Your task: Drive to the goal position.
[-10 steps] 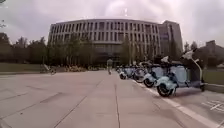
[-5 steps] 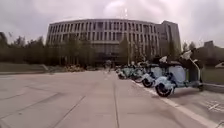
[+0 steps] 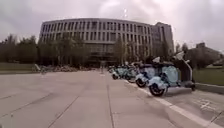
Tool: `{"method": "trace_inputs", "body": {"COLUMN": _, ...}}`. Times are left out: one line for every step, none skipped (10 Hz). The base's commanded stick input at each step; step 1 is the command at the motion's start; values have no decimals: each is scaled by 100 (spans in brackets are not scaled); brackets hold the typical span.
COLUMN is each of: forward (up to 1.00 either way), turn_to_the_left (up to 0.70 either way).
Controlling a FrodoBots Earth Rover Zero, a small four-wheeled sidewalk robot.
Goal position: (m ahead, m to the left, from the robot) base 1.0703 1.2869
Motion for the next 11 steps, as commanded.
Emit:
{"method": "trace_inputs", "body": {"forward": 11, "turn_to_the_left": 0}}
{"method": "trace_inputs", "body": {"forward": 0, "turn_to_the_left": 0}}
{"method": "trace_inputs", "body": {"forward": 0, "turn_to_the_left": 0}}
{"method": "trace_inputs", "body": {"forward": 1, "turn_to_the_left": 0}}
{"method": "trace_inputs", "body": {"forward": 6, "turn_to_the_left": 0}}
{"method": "trace_inputs", "body": {"forward": 52, "turn_to_the_left": 0}}
{"method": "trace_inputs", "body": {"forward": 95, "turn_to_the_left": -25}}
{"method": "trace_inputs", "body": {"forward": 0, "turn_to_the_left": -100}}
{"method": "trace_inputs", "body": {"forward": 0, "turn_to_the_left": -100}}
{"method": "trace_inputs", "body": {"forward": 0, "turn_to_the_left": -100}}
{"method": "trace_inputs", "body": {"forward": 0, "turn_to_the_left": -100}}
